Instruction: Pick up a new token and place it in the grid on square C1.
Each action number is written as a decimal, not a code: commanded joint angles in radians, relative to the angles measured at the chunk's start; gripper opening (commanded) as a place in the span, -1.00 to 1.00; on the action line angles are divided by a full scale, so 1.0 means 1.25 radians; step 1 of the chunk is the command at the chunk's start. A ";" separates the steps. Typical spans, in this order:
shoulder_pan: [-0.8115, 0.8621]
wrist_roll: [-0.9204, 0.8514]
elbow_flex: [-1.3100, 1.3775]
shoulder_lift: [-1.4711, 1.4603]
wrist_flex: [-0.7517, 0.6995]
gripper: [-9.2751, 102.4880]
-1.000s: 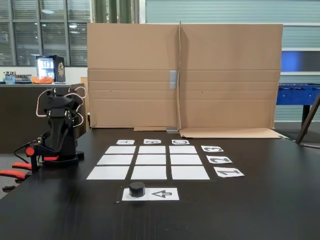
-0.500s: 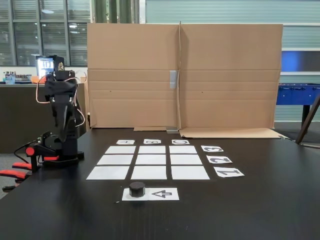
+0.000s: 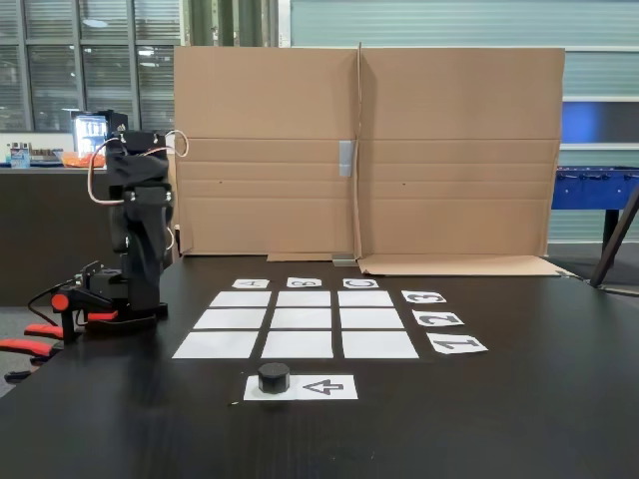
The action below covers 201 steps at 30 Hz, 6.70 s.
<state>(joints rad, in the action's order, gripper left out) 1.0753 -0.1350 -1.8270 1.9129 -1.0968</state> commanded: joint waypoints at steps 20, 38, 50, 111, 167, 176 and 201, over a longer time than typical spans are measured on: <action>-0.141 -0.005 0.653 -0.471 -0.096 -0.22; -0.315 0.017 0.866 -0.701 -0.282 0.00; -0.356 0.124 0.907 -0.769 -0.371 0.14; -0.258 0.292 1.096 -1.077 -0.488 0.33; -0.264 0.260 1.145 -1.084 -0.474 -0.77; -0.256 0.236 1.140 -0.983 -0.474 -0.80; -0.376 0.172 1.031 -0.751 -0.487 -0.84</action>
<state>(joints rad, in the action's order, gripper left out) 0.6289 0.0936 -0.5338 0.8958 -1.6997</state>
